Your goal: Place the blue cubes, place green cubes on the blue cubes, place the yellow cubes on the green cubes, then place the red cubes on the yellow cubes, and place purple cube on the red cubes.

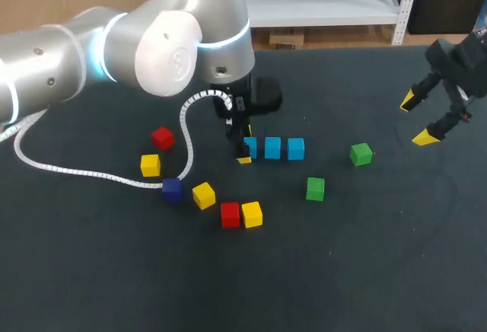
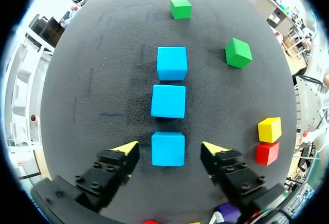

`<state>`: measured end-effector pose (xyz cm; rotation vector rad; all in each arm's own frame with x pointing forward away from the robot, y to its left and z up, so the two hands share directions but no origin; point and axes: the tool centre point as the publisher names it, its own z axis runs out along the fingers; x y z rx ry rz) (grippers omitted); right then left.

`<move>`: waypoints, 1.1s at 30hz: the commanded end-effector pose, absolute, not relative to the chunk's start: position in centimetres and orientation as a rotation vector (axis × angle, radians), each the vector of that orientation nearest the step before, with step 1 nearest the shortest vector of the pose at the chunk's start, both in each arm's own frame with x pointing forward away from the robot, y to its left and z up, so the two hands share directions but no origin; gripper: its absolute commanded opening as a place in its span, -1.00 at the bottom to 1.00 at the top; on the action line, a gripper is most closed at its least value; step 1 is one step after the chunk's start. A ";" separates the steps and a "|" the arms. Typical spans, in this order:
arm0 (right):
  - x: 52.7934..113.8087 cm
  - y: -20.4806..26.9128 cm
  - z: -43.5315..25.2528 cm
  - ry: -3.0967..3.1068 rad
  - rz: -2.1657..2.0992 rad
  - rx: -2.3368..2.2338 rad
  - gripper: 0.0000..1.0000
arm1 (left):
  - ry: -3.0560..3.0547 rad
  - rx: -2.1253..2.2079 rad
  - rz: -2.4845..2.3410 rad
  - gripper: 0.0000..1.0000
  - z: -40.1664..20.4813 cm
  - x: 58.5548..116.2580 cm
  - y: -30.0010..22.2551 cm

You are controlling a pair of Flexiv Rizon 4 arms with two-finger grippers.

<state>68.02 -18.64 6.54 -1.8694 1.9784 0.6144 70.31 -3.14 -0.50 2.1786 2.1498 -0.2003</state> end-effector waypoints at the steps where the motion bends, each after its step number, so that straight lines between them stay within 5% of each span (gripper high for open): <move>1: 68.0 -18.7 6.5 1.977 0.615 -1.868 1.00 | 2.142 2.169 -0.229 1.00 0.4 70.3 -2.5; 33: 68.0 -18.7 6.5 1.977 0.615 -1.868 1.00 | 1.919 2.016 -0.481 1.00 8.0 66.8 13.4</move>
